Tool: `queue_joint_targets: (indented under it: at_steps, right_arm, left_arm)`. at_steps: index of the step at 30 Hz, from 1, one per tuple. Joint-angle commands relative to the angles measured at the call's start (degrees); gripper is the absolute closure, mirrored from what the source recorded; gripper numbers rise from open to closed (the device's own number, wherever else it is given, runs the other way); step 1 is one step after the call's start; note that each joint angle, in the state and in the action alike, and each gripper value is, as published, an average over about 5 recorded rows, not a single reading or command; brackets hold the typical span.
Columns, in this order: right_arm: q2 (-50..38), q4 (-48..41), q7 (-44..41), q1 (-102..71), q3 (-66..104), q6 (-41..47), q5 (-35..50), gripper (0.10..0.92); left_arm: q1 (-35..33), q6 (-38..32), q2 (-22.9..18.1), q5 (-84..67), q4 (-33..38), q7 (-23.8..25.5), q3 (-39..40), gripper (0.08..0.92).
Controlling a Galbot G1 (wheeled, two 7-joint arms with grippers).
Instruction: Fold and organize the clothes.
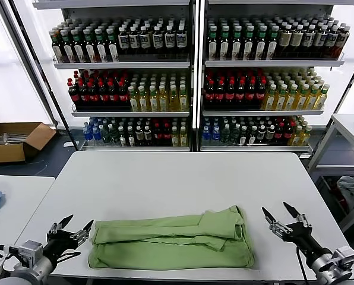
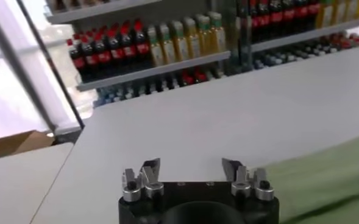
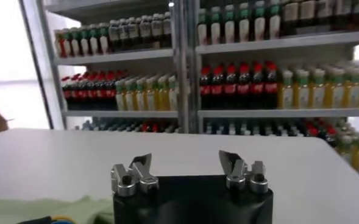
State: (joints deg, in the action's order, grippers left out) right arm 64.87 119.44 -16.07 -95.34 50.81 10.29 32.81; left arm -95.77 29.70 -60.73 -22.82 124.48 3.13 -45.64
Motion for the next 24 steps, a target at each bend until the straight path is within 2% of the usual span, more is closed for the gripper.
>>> queue_joint_targets:
  at_steps: [1, 5, 11, 14, 24]
  right_arm:
    - [2.6, -0.2, 0.6, -1.6, 4.0, -2.6, 0.8, 0.206]
    - [2.7, -0.1, 0.9, -1.9, 4.4, -3.4, 1.4, 0.203]
    - [2.7, -0.1, 0.7, -2.8, 5.1, -4.2, 2.1, 0.203]
    - [2.8, -0.5, 0.9, -2.7, 5.0, -4.2, 2.9, 0.203]
    - [3.3, -0.1, 1.1, -2.3, 5.0, -4.6, 3.6, 0.203]
  left_arm:
    - [-1.1, -1.6, -11.6, 4.4, 1.1, -14.0, 10.7, 0.269]
    - [-0.6, -2.1, -12.4, 8.3, -1.6, -13.1, 12.8, 0.191]
    - [-0.2, -3.1, -13.3, 10.8, -5.4, -12.7, 14.1, 0.182]
    - [-0.3, -3.2, -13.6, 11.5, -6.3, -12.7, 15.3, 0.232]
    - [-0.8, -3.9, -14.1, 12.6, -8.0, -12.6, 17.5, 0.518]
